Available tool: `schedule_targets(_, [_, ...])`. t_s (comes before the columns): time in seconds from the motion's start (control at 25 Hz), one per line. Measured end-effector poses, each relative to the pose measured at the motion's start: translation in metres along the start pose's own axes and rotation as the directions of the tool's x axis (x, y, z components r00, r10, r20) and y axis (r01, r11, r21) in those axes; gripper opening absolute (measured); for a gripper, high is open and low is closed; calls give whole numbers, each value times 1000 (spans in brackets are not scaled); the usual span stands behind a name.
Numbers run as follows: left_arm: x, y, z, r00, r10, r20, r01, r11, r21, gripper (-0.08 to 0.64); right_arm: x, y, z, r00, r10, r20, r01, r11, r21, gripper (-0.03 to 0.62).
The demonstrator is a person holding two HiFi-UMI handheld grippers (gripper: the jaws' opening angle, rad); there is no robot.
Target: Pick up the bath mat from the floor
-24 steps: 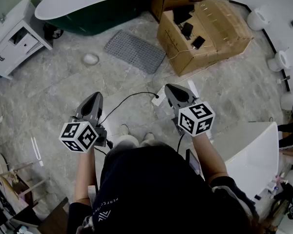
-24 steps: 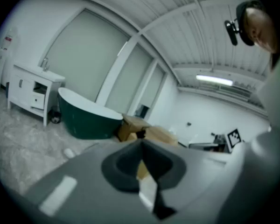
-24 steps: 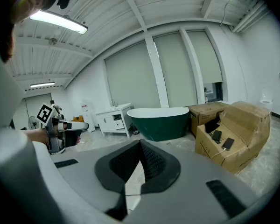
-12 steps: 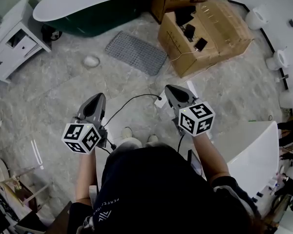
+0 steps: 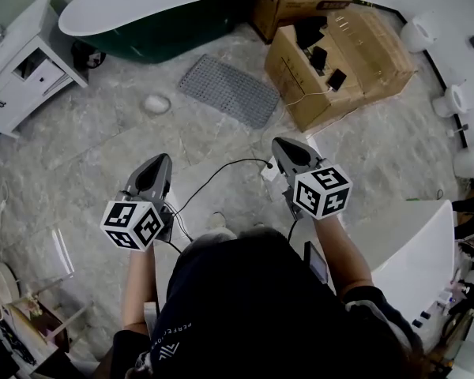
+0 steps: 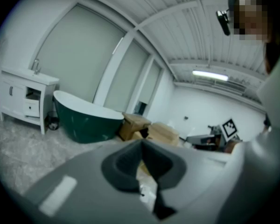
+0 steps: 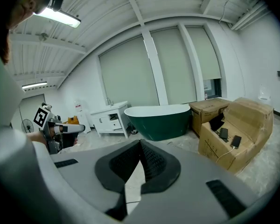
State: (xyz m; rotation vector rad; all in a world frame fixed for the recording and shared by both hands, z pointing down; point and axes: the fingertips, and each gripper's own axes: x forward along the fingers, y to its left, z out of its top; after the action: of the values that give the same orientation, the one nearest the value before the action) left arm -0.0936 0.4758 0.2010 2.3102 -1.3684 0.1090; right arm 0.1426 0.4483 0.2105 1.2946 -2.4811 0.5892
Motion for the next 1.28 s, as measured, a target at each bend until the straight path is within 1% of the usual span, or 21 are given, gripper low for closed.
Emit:
schedule_targets(0.2, [-3, 27, 4, 1000, -9, -9, 9, 1000, -7, 6, 18, 12, -5, 1000, -10, -24, 10, 1000, -1, -2])
schedule_targets(0.36, [7, 39, 2, 1000, 5, -14, -5, 1000, -8, 6, 26, 7, -3, 999, -25, -36, 25, 1000, 1, -2])
schedule_targets(0.52, [28, 45, 3, 999, 6, -34, -6, 1000, 14, 6, 44, -5, 3, 999, -30, -39, 31, 999, 16, -2])
schedule_targets(0.64, [42, 55, 12, 1000, 13, -28, -12, 1000, 25, 6, 66, -10, 12, 999, -12, -41, 13, 1000, 19, -2])
schedule_targets(0.84, [72, 85, 33, 999, 44, -19, -44, 999, -3, 6, 109, -24, 35, 998, 31, -50, -30, 999, 10, -2])
schedule_targets(1.0, [102, 112, 48, 996, 86, -25, -87, 996, -29, 6, 143, -42, 54, 997, 58, -57, -54, 997, 57, -2])
schedule_targets(1.08, [117, 120, 54, 996, 91, -25, -92, 995, -42, 6, 159, -52, 60, 996, 63, -65, -59, 997, 58, -2])
schedule_targets(1.2, [143, 130, 59, 995, 87, -41, -88, 996, -35, 5, 178, -67, 67, 995, 62, -80, -58, 997, 54, -2])
schedule_targets(1.28, [159, 138, 60, 993, 99, -58, -100, 995, -21, 5, 188, -74, 70, 994, 63, -87, -59, 997, 56, -2])
